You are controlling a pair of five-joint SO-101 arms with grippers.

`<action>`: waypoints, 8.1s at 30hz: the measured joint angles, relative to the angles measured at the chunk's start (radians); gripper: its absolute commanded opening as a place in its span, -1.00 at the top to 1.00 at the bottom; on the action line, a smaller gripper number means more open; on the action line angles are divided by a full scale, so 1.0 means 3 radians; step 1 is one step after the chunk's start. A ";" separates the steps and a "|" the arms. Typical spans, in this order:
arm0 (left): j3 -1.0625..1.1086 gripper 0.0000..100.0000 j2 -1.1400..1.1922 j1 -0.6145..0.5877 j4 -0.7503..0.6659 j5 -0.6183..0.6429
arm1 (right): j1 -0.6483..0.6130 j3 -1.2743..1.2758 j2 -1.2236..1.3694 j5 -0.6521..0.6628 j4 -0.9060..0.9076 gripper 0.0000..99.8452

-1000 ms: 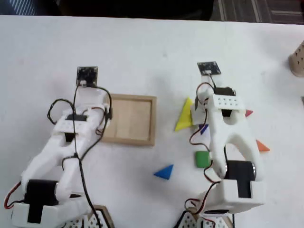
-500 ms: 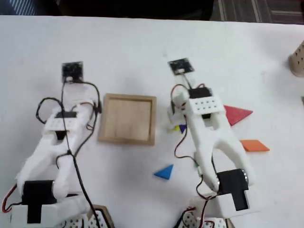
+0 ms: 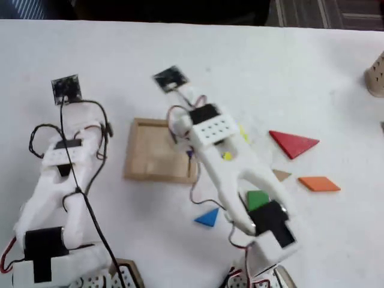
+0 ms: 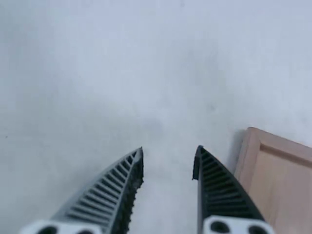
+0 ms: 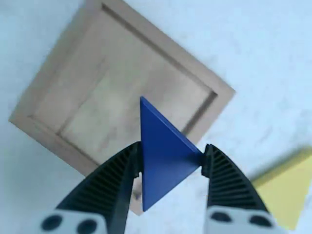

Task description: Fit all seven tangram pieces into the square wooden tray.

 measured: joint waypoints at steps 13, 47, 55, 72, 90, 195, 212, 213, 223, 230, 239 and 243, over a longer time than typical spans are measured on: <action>-0.0031 0.65 0.0026 -0.0077 0.0000 0.0020 | -0.0066 -0.1427 0.1335 0.0159 0.0665 0.73; -0.0031 0.65 0.0026 -0.0077 0.0000 0.0020 | 0.0010 -0.0926 0.0921 0.0189 0.0706 0.96; -0.0031 0.65 0.0026 -0.0077 0.0000 0.0020 | -0.0031 0.0609 0.0097 0.0189 -0.0660 0.96; -0.0031 0.65 0.0026 -0.0077 0.0000 0.0020 | -0.0072 0.0056 0.0783 0.0189 -0.0956 0.96; -0.0031 0.65 0.0026 -0.0077 0.0000 0.0020 | 0.0225 0.0020 0.0665 0.0189 -0.0752 0.96; -0.0031 0.64 0.0026 -0.0066 0.0000 -0.0153 | 0.3826 0.2215 -0.0650 0.6102 -0.1539 0.91; -0.0031 0.64 0.0026 -0.0066 0.0000 -0.0153 | 0.3125 0.2240 -0.2000 0.3979 0.0051 0.91; -0.0031 0.64 0.0026 -0.0066 0.0000 -0.0153 | 0.3079 0.2240 -0.2025 0.3861 0.0102 0.90; -0.0031 0.64 0.0026 -0.0066 0.0000 -0.0153 | 0.2782 0.2567 -0.2051 0.3688 0.0332 0.84; -0.0031 0.64 0.0026 -0.0066 0.0000 -0.0153 | 0.2772 0.2813 -0.2051 0.3682 0.0230 0.53; -0.0031 0.64 0.0026 -0.0066 0.0000 -0.0153 | 0.2711 0.2833 -0.2051 0.3682 0.0327 0.85; -0.0031 0.64 0.0026 -0.0066 0.0000 -0.0153 | 0.2557 0.2833 -0.2051 0.3682 0.0547 0.92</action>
